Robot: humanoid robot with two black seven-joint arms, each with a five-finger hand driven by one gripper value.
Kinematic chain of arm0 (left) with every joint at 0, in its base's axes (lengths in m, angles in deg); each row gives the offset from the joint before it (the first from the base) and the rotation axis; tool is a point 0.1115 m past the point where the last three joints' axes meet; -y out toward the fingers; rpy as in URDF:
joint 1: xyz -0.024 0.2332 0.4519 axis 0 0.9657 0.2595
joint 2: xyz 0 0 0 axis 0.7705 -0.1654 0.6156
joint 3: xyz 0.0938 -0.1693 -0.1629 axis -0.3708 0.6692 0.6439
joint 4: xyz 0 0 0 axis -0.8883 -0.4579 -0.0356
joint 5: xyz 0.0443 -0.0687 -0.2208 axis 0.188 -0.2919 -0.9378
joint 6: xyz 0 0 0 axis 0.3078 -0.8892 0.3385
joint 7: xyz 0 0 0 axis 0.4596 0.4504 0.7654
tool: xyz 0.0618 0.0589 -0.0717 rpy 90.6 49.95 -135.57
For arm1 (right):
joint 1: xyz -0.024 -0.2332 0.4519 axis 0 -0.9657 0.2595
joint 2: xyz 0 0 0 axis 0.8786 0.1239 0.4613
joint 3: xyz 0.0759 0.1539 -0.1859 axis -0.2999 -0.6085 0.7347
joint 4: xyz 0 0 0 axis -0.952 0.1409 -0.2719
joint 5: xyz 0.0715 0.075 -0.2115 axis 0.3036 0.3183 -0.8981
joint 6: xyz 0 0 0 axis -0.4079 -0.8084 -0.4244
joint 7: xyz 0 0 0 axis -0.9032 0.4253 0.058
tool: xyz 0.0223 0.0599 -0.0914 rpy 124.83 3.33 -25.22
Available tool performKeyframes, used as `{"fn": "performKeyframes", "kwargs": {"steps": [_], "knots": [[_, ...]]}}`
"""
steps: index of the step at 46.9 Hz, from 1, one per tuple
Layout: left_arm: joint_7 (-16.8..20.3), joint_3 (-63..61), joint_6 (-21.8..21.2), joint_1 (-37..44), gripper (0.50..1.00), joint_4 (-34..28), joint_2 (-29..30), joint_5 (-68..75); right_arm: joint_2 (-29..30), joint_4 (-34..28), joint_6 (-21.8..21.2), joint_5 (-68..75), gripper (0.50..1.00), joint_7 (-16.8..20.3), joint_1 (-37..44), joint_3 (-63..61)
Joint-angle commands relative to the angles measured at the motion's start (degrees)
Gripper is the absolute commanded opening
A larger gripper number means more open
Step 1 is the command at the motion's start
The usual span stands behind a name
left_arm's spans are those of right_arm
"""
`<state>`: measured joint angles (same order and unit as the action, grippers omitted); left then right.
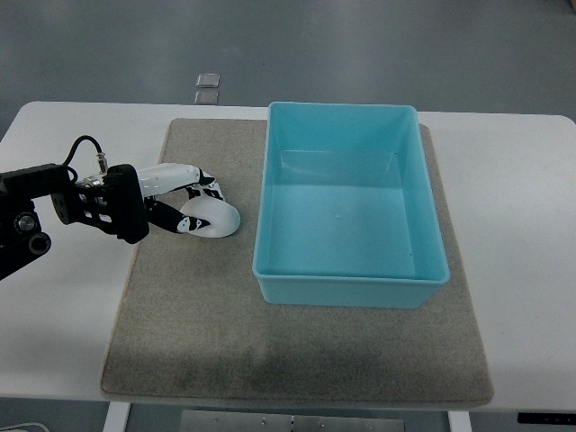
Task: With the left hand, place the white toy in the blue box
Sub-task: 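Close the left hand fingers around the white rabbit toy, then lift the toy with the left hand and carry it over the blue box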
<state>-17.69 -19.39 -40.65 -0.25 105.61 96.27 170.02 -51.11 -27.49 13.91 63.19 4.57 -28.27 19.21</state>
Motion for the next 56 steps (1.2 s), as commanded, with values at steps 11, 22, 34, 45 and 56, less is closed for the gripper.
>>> {"fn": "performKeyframes", "kwargs": {"steps": [11,22,34,45,56], "knots": [[0.09,4.43,-1.51,-4.18,0.500,-0.01,0.88,-0.27,0.00,0.05,0.00,0.00,0.936,0.00,0.00,0.00],[0.00,4.96,-1.25,-11.65,0.500,-0.01,-0.87,-0.97,0.00,-0.03,0.00,0.00,0.936,0.00,0.00,0.00],[-0.09,4.17,-0.89,-13.06,0.500,-0.19,-10.27,-0.88,0.00,-0.03,0.00,0.00,0.936,0.00,0.00,0.00],[-0.17,0.13,-0.89,-12.97,0.500,-1.94,-17.66,0.00,0.00,-0.03,0.00,0.00,0.936,0.00,0.00,0.00],[-0.17,-5.67,-1.60,-12.62,0.500,-6.43,-19.86,0.17,0.00,-0.03,0.00,0.00,0.936,0.00,0.00,0.00]]}}
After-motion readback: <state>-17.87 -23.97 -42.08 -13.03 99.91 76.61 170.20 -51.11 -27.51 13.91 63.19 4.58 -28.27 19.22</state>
